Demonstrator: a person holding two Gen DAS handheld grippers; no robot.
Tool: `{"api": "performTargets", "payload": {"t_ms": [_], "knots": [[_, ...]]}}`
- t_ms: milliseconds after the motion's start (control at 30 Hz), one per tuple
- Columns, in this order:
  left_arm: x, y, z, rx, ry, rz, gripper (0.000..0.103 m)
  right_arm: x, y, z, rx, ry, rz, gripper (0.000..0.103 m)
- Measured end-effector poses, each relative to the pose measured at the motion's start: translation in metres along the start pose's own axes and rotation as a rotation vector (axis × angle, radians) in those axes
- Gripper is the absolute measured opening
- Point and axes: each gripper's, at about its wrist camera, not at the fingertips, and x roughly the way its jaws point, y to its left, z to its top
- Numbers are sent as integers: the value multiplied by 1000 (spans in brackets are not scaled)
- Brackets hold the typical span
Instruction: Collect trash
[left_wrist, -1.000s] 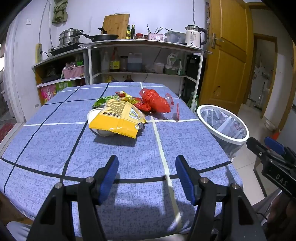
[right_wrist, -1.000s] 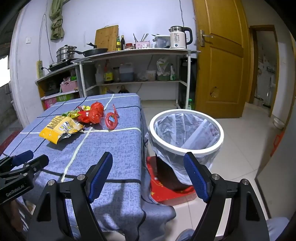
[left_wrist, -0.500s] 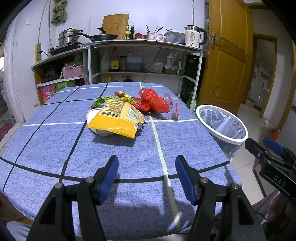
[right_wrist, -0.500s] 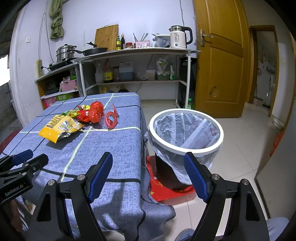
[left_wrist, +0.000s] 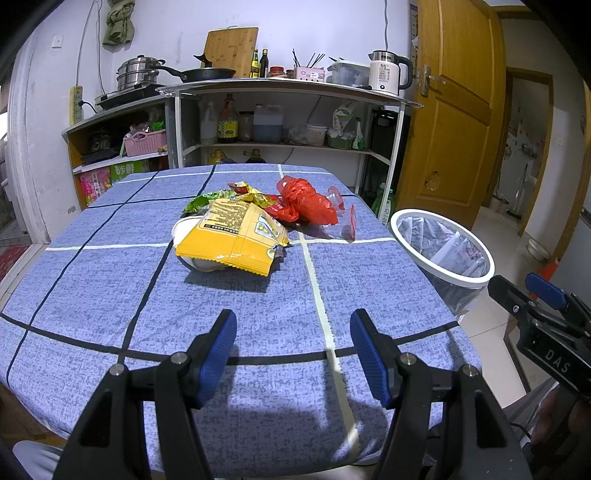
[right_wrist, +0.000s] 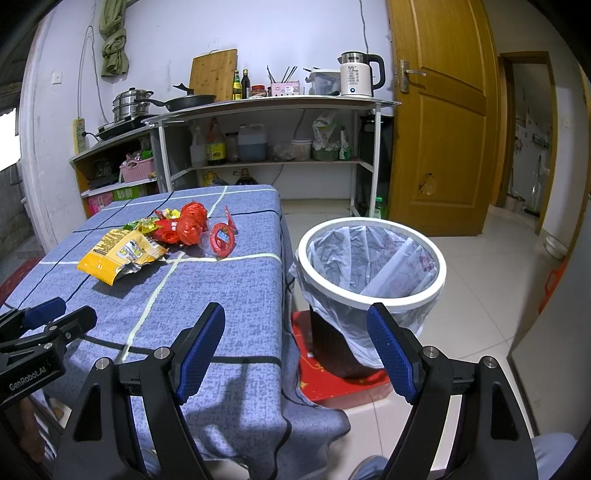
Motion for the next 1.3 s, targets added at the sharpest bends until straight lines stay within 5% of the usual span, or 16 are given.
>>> {"api": "performTargets", "payload": {"t_ms": [1300], "knots": [[2, -2, -1, -5, 2, -4, 66, -1, 1, 0, -4, 6, -4, 79]]}}
